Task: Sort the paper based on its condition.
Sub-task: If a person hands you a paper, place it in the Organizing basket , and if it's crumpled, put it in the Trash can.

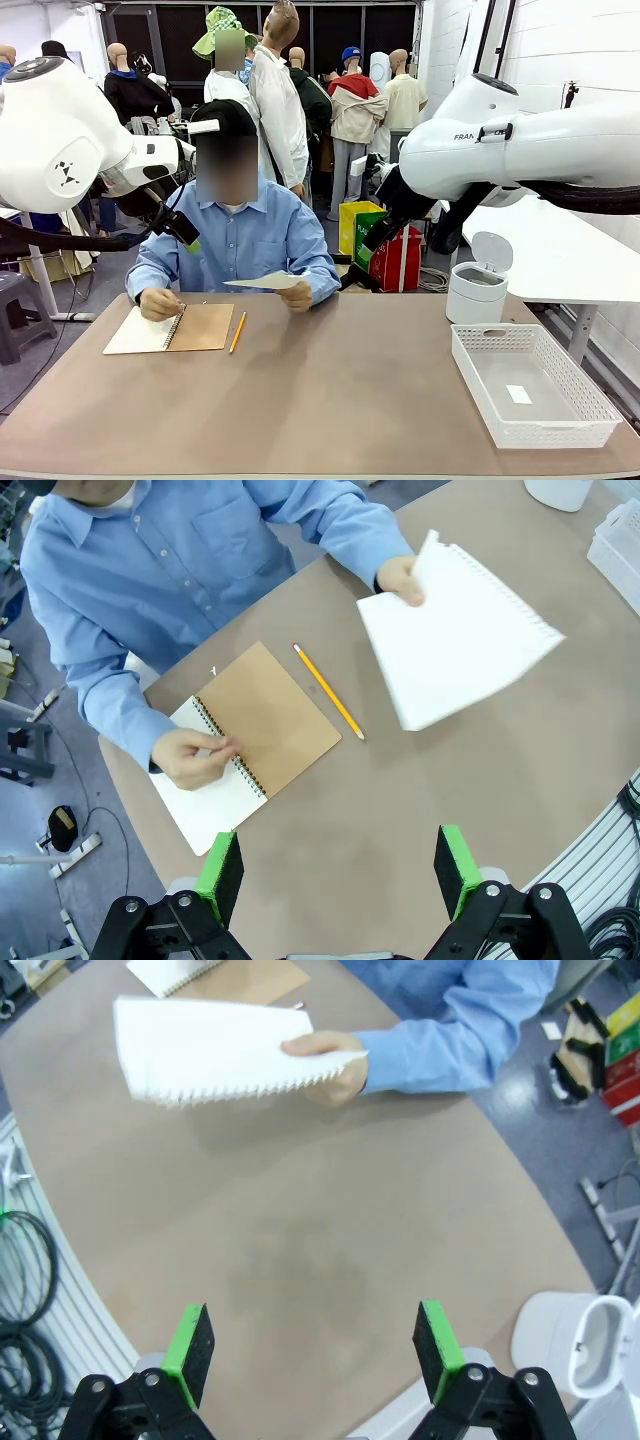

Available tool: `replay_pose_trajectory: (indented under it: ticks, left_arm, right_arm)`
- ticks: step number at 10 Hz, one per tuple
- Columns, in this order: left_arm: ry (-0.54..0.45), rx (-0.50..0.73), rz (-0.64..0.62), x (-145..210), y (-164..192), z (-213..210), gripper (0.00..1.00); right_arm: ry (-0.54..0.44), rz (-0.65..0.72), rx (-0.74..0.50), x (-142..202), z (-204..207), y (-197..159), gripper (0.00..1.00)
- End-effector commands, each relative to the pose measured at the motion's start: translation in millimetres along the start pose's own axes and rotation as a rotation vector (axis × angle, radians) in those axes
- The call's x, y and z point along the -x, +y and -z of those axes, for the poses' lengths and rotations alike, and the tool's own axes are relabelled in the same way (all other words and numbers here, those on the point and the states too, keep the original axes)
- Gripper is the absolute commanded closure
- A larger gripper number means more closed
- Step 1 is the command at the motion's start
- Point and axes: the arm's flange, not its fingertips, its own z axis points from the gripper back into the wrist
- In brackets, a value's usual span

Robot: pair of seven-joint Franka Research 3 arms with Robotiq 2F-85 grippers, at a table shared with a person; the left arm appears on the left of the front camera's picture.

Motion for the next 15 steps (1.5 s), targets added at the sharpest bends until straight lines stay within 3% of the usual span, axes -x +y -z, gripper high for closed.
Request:
replay_pose_trajectory:
  ticks: [1, 7, 10, 11, 12, 15]
  left_arm:
    - [-0.003, 0.003, 0.005, 0.0, 0.6, -0.9, 0.00]
    - [-0.003, 0.003, 0.005, 0.0, 0.6, -0.9, 0.00]
    - [-0.003, 0.003, 0.005, 0.0, 0.6, -0.9, 0.00]
    - [-0.003, 0.003, 0.005, 0.0, 0.6, -0.9, 0.00]
    - [-0.003, 0.003, 0.005, 0.0, 0.6, -0.9, 0.00]
    - [-0.003, 0.003, 0.005, 0.0, 0.6, -0.9, 0.00]
  right_arm:
    - [0.016, 0.130, -0.020, 2.2, 6.5, -4.0, 0.00]
    - [-0.029, 0.744, -0.209, 51.9, 51.7, -33.9, 0.00]
    - [0.008, 0.823, -0.257, 65.9, 76.4, -35.8, 0.00]
    - [0.018, 0.759, -0.197, 61.0, 71.5, -37.8, 0.00]
    - [0.023, 0.809, -0.267, 66.1, 70.0, -37.7, 0.00]
    - [0.023, 0.809, -0.267, 66.1, 70.0, -37.7, 0.00]
